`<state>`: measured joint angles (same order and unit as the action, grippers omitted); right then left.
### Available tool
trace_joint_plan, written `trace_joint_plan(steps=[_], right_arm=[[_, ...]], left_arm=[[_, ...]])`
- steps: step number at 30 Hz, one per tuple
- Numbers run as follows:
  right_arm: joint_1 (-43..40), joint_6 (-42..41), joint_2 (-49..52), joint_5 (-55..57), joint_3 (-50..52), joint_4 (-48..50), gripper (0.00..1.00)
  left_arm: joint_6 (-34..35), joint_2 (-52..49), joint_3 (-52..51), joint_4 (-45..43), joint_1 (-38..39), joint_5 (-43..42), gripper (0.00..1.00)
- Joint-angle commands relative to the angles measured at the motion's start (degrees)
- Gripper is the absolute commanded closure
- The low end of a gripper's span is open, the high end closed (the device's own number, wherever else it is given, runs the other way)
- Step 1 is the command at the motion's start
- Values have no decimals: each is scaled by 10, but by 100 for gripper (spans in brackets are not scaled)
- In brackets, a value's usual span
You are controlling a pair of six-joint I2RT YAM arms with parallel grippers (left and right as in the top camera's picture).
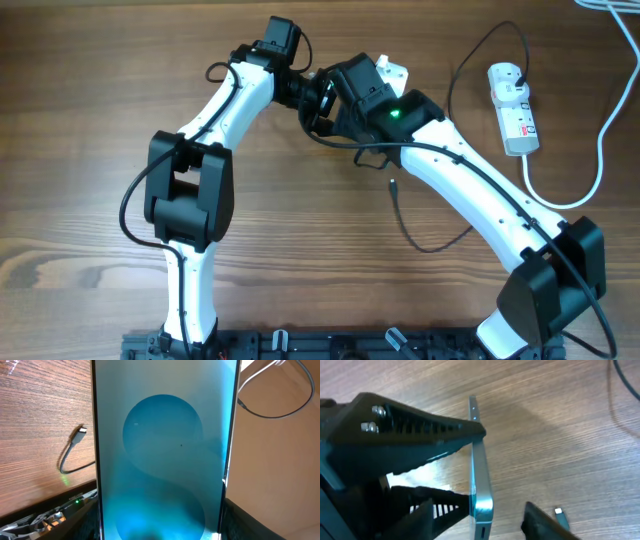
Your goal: Plug charger to phone and switch on socket
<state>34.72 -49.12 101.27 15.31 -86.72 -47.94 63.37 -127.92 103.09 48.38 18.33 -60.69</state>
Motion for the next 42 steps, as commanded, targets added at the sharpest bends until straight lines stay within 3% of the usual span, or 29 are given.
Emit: trace_joint_plan(steps=[1,12,14,17,29,42], right_arm=[[2,-15,10,28,-7,7,50],[2,-42,27,57,-6,8,57],[2,-51,27,61,-6,9,64],[2,-51,27,60,-6,11,65],[2,-56,27,57,-6,12,86],[2,-56,27,57,-6,22,86]], left_arm=[[6,25,0,-2,-2,-29,37],[5,25,0,-1,-2,-55,37],[5,25,0,-2,-2,-55,37],[5,25,0,-2,-2,-55,37],[5,25,0,-2,-2,-55,37],[1,25,0,-2,0,-68,37]])
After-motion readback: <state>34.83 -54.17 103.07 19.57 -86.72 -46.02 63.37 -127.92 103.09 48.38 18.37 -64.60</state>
